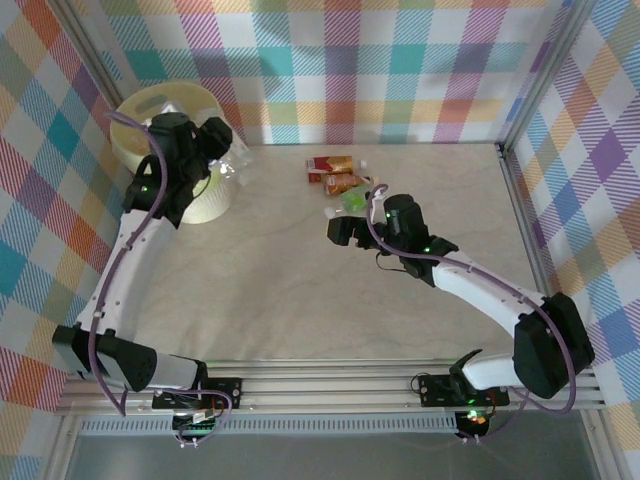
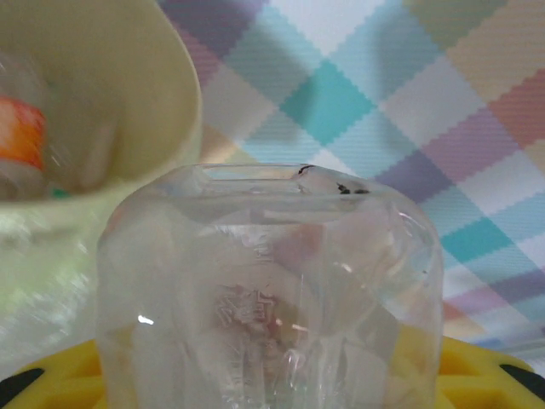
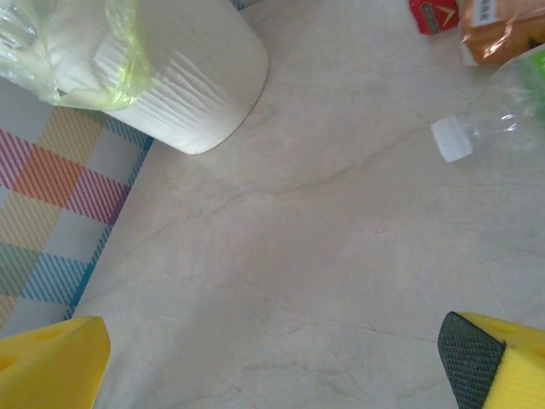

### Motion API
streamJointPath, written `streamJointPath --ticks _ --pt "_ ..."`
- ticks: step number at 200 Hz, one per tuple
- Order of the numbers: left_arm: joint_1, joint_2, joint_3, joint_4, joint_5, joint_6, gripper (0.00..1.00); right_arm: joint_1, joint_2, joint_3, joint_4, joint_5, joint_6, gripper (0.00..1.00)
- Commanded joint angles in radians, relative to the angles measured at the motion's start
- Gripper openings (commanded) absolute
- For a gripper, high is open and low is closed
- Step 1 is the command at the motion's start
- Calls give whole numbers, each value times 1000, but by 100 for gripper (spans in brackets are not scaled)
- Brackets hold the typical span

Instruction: Put the plastic bottles in the bin

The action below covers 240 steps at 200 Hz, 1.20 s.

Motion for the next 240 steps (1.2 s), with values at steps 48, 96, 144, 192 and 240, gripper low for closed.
streamJointPath --ticks 48,96,144,192,240 --pt "110 -20 104 96 -286 159 48 7 32 46 55 -54 25 100" --pt "206 107 190 187 -367 -57 48 7 31 48 52 -43 30 100" --pt "290 285 300 161 -332 -348 47 7 -5 42 11 -47 -6 100" --pt "323 443 384 80 -364 -551 49 7 -64 7 -6 -12 -23 100" --pt "360 611 513 51 -320 -692 53 7 -129 -15 -47 11 -50 100"
